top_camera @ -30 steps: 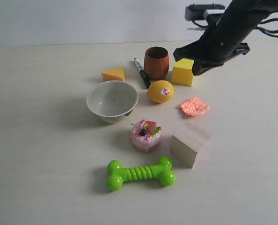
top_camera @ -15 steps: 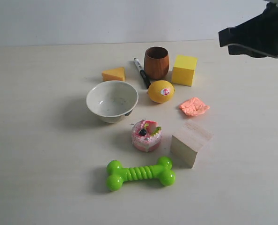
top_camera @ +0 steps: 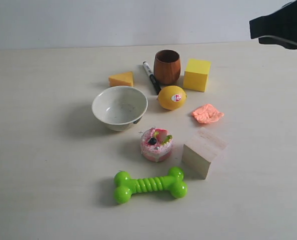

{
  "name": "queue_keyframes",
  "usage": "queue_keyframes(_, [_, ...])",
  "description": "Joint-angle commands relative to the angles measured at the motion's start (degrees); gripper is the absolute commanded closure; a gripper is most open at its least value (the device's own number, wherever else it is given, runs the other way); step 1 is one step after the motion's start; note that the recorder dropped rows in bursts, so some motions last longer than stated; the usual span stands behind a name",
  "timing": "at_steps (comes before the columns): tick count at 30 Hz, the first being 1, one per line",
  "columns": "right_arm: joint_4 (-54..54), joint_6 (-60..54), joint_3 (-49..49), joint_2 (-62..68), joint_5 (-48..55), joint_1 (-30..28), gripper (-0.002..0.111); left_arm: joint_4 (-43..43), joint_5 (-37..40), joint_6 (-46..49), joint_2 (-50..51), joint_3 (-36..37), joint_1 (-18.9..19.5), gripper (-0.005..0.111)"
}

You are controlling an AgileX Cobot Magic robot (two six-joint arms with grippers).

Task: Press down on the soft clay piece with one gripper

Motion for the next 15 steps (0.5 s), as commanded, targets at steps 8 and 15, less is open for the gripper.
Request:
queue_keyframes(8, [-6.8,5.9,11.2,-20.8,-7.7,-13.0,0.108,-0.1,-0.5,-0.1,-0.3,-0.2,0.2,0.107])
queue_keyframes(15, [-9.6,5.9,24.6,-39.4,-7.7,-22.2,0.108,-0.1,-0.5,-0.1,-0.3,-0.2,0.2,0.107])
